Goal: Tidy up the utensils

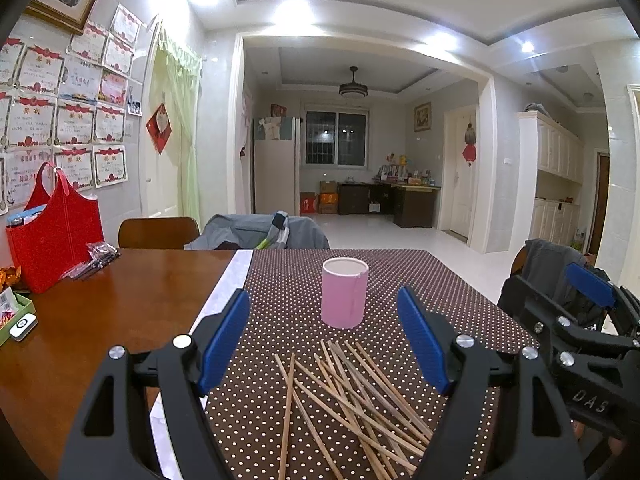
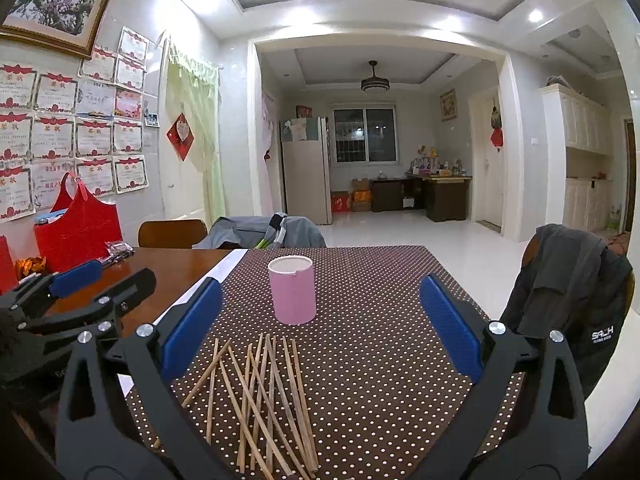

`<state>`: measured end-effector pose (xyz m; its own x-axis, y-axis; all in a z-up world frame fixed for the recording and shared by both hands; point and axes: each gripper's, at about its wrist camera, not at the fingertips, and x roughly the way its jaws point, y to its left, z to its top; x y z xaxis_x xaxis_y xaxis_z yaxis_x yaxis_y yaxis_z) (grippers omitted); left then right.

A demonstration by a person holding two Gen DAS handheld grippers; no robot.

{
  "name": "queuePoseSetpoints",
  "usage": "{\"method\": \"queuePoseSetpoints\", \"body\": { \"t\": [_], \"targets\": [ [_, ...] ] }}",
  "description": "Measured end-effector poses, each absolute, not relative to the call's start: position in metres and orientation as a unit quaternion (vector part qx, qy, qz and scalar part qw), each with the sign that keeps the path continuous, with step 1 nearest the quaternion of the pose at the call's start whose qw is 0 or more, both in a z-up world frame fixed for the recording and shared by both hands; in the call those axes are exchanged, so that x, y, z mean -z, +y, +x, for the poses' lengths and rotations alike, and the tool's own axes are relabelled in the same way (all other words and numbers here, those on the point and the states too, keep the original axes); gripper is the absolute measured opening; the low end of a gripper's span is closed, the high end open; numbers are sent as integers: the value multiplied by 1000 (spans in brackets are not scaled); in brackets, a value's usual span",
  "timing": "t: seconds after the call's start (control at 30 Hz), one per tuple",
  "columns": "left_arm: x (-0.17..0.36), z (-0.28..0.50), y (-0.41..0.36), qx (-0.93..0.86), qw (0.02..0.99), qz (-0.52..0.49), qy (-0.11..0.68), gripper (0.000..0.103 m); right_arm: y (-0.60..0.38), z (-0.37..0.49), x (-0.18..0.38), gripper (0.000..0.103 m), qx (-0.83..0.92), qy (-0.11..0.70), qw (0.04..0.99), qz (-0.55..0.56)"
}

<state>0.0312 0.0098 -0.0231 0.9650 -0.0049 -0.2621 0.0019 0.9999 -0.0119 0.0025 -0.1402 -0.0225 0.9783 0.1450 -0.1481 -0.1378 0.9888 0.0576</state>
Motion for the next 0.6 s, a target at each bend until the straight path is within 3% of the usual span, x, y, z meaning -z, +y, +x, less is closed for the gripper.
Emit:
{"method": "queuePoseSetpoints", "body": {
  "t": [0.27, 0.6],
  "targets": [
    [36, 57, 29, 13, 983, -18, 182, 75, -135, 23, 28, 97, -84, 112, 990, 18],
    [96, 120, 71, 25, 935, -24, 353, 75, -127, 82, 59, 97, -116, 233, 965, -11]
  ]
}}
